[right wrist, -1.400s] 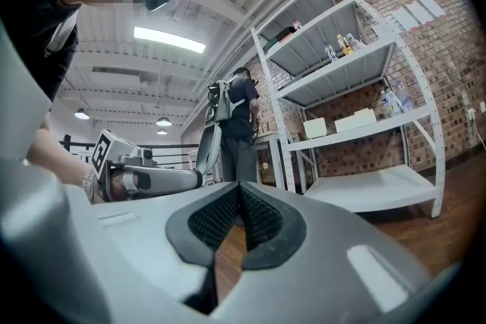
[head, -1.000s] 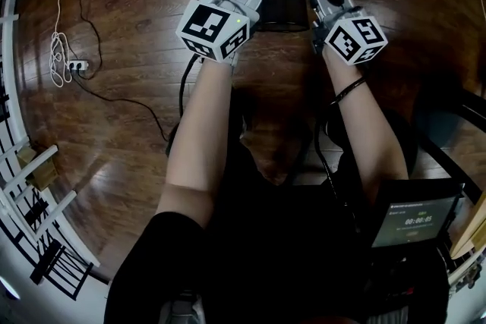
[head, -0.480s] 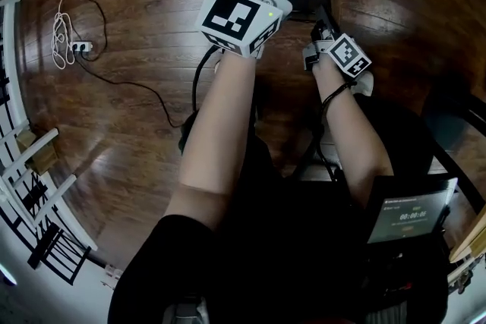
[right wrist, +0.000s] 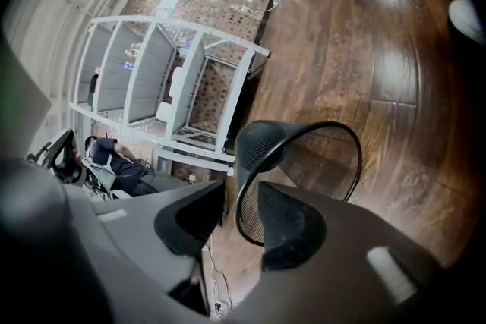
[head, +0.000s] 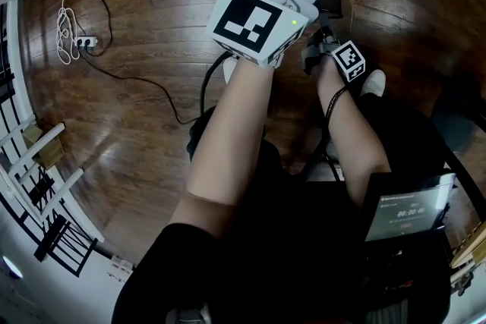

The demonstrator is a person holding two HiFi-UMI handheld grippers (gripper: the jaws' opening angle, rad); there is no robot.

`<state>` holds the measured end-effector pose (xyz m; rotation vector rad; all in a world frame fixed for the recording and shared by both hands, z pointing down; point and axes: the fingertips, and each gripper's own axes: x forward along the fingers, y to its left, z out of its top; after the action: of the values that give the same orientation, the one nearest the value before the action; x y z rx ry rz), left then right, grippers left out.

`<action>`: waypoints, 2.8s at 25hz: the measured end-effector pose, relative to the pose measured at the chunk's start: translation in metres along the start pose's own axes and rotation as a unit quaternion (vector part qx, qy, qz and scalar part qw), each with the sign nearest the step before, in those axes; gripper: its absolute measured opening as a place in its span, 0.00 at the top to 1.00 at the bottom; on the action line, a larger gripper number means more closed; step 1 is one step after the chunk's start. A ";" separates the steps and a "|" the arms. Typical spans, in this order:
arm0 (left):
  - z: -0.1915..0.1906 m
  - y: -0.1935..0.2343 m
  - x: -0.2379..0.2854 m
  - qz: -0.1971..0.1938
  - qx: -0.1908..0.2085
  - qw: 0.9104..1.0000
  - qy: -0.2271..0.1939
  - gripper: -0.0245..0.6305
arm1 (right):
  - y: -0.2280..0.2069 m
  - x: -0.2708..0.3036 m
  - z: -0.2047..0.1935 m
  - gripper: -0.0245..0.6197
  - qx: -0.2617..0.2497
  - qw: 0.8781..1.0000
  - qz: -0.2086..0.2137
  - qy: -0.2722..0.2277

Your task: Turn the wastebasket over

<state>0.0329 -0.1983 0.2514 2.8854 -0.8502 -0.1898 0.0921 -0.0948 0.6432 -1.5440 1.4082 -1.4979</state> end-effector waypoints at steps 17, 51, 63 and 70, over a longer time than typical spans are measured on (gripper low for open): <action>0.007 0.011 -0.006 0.017 -0.022 1.000 -0.008 0.96 | -0.007 0.042 0.007 0.92 0.047 0.996 0.049 -0.049; 0.027 0.029 -0.028 0.034 -0.046 0.997 -0.042 0.96 | 0.045 0.042 0.048 0.93 -0.744 0.482 -0.033 0.462; 0.024 0.028 -0.027 0.038 -0.049 0.997 -0.037 0.96 | 0.020 0.024 0.002 0.92 -0.783 0.402 -0.006 0.476; 0.022 0.028 -0.025 0.033 -0.046 0.998 -0.029 0.96 | 0.027 0.025 0.009 0.82 -0.786 0.397 -0.008 0.474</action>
<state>-0.0060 -0.2099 0.2367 2.7734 -0.9205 -0.2983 0.0884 -0.1276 0.6251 -1.0375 4.2668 -0.4610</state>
